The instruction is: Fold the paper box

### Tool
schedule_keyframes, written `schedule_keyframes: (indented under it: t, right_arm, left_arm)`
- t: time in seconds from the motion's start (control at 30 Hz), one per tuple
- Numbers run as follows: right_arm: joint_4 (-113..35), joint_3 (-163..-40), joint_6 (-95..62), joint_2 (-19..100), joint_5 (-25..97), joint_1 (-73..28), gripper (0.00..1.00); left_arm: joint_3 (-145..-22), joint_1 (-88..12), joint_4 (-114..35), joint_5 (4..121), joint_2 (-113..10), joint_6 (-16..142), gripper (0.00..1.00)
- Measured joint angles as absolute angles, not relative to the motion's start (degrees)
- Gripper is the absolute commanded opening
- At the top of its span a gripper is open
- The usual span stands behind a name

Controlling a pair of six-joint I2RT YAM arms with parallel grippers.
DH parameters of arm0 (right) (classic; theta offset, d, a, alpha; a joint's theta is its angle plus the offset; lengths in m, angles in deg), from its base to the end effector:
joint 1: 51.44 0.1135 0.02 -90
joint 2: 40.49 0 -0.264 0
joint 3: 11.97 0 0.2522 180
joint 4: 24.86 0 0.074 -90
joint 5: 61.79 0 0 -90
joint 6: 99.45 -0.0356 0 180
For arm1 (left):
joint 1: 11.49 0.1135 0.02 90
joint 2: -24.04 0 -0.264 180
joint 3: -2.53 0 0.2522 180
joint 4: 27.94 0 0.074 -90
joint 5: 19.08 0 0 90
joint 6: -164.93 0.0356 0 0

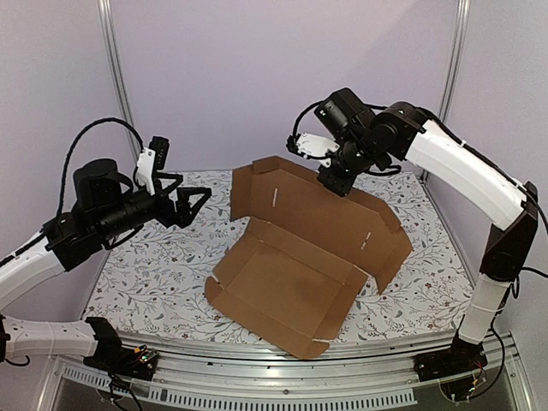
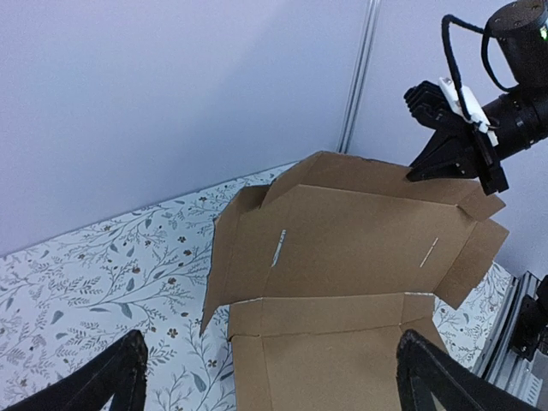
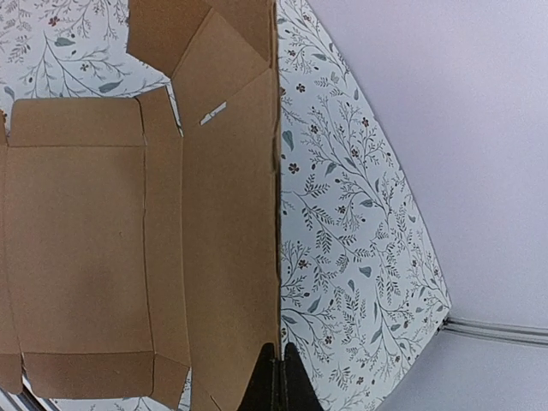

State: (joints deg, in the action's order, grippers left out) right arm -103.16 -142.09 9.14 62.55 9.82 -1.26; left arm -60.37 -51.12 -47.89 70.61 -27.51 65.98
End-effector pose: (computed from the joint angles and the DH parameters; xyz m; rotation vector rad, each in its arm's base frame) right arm 0.2466 0.2782 0.4015 -1.2449 2.0618 -0.1442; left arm 0.1627 -0.1350 0.3535 0.4701 1.6983 -0.6279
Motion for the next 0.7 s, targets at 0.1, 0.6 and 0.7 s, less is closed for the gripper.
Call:
schedule_keyframes:
  t: [0.1, 0.6, 0.7]
  right_arm:
    - [-104.1, -144.6, 14.0, 66.1, 8.9, -1.3, 0.0]
    - [-102.6, -142.9, 30.8, 69.1, 11.1, 1.0, 0.0]
    - [-101.1, -140.1, 32.3, 69.1, 11.2, 2.7, 0.0]
  left_arm:
    - [-57.5, -51.1, -49.7, 72.7, -25.2, 62.8, 1.0]
    - [-54.6, -51.1, -55.6, 77.5, -23.6, 52.7, 0.89]
    - [-55.8, -51.1, -55.8, 76.0, -26.2, 51.3, 0.71]
